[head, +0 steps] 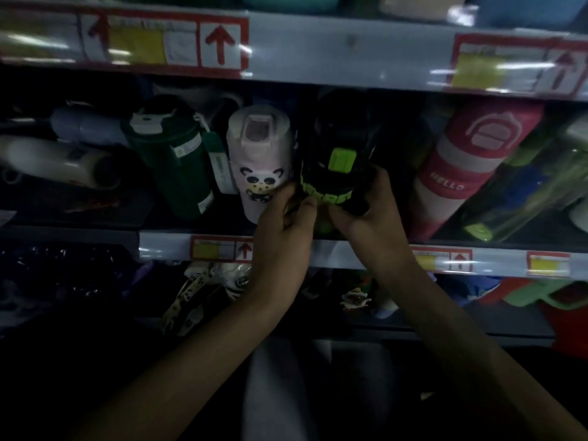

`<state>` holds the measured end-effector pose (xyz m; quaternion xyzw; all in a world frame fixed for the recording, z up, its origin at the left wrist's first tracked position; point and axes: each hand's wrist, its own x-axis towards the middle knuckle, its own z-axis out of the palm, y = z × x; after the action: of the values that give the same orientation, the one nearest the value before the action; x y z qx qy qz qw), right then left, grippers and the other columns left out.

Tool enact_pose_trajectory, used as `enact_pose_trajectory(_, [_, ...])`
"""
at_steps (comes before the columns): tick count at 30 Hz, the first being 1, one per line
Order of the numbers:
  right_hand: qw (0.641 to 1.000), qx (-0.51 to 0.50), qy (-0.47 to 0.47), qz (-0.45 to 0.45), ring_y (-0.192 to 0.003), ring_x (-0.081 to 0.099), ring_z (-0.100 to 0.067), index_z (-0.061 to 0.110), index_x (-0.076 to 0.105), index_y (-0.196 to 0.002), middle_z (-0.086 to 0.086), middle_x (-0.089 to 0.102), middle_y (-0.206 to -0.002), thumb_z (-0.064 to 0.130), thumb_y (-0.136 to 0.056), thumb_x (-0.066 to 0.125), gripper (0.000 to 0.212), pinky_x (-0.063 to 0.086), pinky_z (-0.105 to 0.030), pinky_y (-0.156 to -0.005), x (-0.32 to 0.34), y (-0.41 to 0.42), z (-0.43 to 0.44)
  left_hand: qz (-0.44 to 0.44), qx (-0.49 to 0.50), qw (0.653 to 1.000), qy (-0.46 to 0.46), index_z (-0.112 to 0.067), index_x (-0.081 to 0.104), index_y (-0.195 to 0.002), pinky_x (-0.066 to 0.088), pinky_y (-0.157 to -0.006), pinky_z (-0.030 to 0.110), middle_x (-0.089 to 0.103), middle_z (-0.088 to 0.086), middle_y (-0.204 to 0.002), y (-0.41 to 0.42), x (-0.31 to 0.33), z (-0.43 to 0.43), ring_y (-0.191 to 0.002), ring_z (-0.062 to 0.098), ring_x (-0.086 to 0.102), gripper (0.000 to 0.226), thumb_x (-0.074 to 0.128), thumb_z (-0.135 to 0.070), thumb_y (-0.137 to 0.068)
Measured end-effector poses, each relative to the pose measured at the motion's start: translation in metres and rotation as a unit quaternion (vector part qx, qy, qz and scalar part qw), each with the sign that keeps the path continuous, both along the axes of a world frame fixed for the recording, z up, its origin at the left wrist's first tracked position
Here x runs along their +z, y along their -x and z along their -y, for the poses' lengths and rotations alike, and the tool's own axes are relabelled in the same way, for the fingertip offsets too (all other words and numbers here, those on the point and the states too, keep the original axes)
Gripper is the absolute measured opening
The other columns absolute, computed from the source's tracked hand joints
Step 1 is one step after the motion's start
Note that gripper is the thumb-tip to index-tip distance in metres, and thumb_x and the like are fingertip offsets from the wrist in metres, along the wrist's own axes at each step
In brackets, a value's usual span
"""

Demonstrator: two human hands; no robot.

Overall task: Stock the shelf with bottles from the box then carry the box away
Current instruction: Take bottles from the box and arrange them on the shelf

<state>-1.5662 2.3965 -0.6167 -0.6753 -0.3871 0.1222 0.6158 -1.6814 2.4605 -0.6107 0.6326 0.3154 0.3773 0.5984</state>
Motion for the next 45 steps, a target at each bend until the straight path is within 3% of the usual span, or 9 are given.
enact_pose_trajectory(8, [0.999,0.001,0.030,-0.044,-0.124,0.062,-0.006,0.023,0.047,-0.147,0.010,0.065,-0.134,0.039,-0.090,0.076,0.066,0.052,-0.038,-0.106,-0.008,-0.002,-0.009,-0.037,0.015,0.999,-0.001,-0.035,0.055,-0.128,0.043,-0.077,0.002,0.055,-0.036,-0.098,-0.003,-0.006,-0.005,-0.085,-0.028,0.054,0.027,0.056,-0.024,-0.103])
enact_pose_trajectory(14, [0.998,-0.022,0.050,-0.038,-0.117,0.063,0.001,0.023,0.053,-0.143,0.013,0.068,-0.128,0.037,-0.092,0.075,0.057,0.053,-0.031,-0.104,-0.010,0.002,-0.008,-0.073,0.016,0.997,-0.013,-0.024,0.055,-0.141,0.042,-0.088,0.015,0.059,-0.020,-0.115,-0.002,-0.012,-0.012,-0.110,0.001,0.056,0.040,0.056,-0.017,-0.102])
enact_pose_trajectory(19, [0.996,-0.052,0.059,-0.046,-0.111,0.064,0.003,0.020,0.051,-0.139,0.015,0.067,-0.124,0.035,-0.088,0.078,0.060,0.052,-0.017,-0.094,-0.011,0.003,-0.008,-0.105,0.028,0.994,0.015,-0.034,0.056,-0.120,0.042,-0.077,0.014,0.053,-0.031,-0.095,-0.005,-0.018,-0.014,-0.088,-0.010,0.054,0.028,0.055,-0.015,-0.100])
enact_pose_trajectory(24, [0.991,-0.059,0.119,0.008,-0.107,0.065,-0.007,0.015,0.058,-0.130,0.005,0.071,-0.117,0.027,-0.086,0.080,0.051,0.051,-0.012,-0.084,-0.017,0.001,-0.008,-0.135,0.037,0.990,-0.006,-0.021,0.059,-0.138,0.039,-0.083,0.023,0.058,-0.021,-0.091,-0.009,-0.017,-0.012,-0.097,0.011,0.060,0.042,0.058,-0.013,-0.097])
enact_pose_trajectory(28, [0.990,-0.080,0.113,0.029,-0.105,0.069,-0.013,0.012,0.062,-0.125,0.001,0.073,-0.111,0.027,-0.087,0.081,0.045,0.057,-0.033,-0.090,-0.019,-0.003,-0.007,-0.125,0.028,0.992,-0.015,-0.023,0.062,-0.135,0.041,-0.079,0.024,0.059,-0.027,-0.085,-0.008,-0.020,-0.011,-0.083,-0.011,0.055,0.042,0.056,-0.008,-0.097])
enact_pose_trajectory(33, [0.990,-0.085,0.107,0.038,-0.105,0.070,-0.014,0.012,0.063,-0.127,0.001,0.074,-0.112,0.025,-0.089,0.079,0.043,0.057,-0.040,-0.092,-0.019,-0.005,-0.006,-0.122,0.004,0.992,-0.006,-0.030,0.061,-0.136,0.045,-0.078,0.018,0.062,-0.041,-0.075,-0.009,-0.023,-0.011,-0.076,-0.022,0.056,0.045,0.056,-0.008,-0.097])
enact_pose_trajectory(37, [0.989,-0.089,0.111,0.031,-0.107,0.069,-0.014,0.012,0.062,-0.127,0.001,0.073,-0.114,0.026,-0.089,0.079,0.045,0.057,-0.038,-0.094,-0.019,-0.006,-0.005,-0.117,0.004,0.993,-0.009,-0.033,0.061,-0.137,0.049,-0.088,0.029,0.062,-0.042,-0.078,-0.010,-0.021,-0.011,-0.081,-0.019,0.057,0.055,0.056,-0.026,-0.083])
enact_pose_trajectory(39, [0.989,-0.092,0.116,0.031,-0.107,0.068,-0.014,0.012,0.061,-0.127,0.001,0.073,-0.114,0.027,-0.089,0.078,0.044,0.056,-0.034,-0.092,-0.019,-0.005,-0.005,-0.120,0.002,0.993,-0.016,-0.032,0.060,-0.138,0.048,-0.089,0.030,0.061,-0.042,-0.077,-0.011,-0.022,-0.010,-0.080,-0.019,0.056,0.050,0.058,-0.019,-0.090])
enact_pose_trajectory(45, [0.988,-0.097,0.116,0.029,-0.101,0.065,-0.012,0.010,0.058,-0.125,0.001,0.071,-0.110,0.029,-0.088,0.079,0.046,0.053,-0.025,-0.085,-0.016,-0.003,-0.004,-0.134,-0.005,0.990,-0.044,-0.040,0.057,-0.138,0.056,-0.091,0.045,0.064,-0.034,-0.093,-0.008,-0.018,-0.008,-0.098,0.003,0.065,0.061,0.051,-0.034,-0.078])
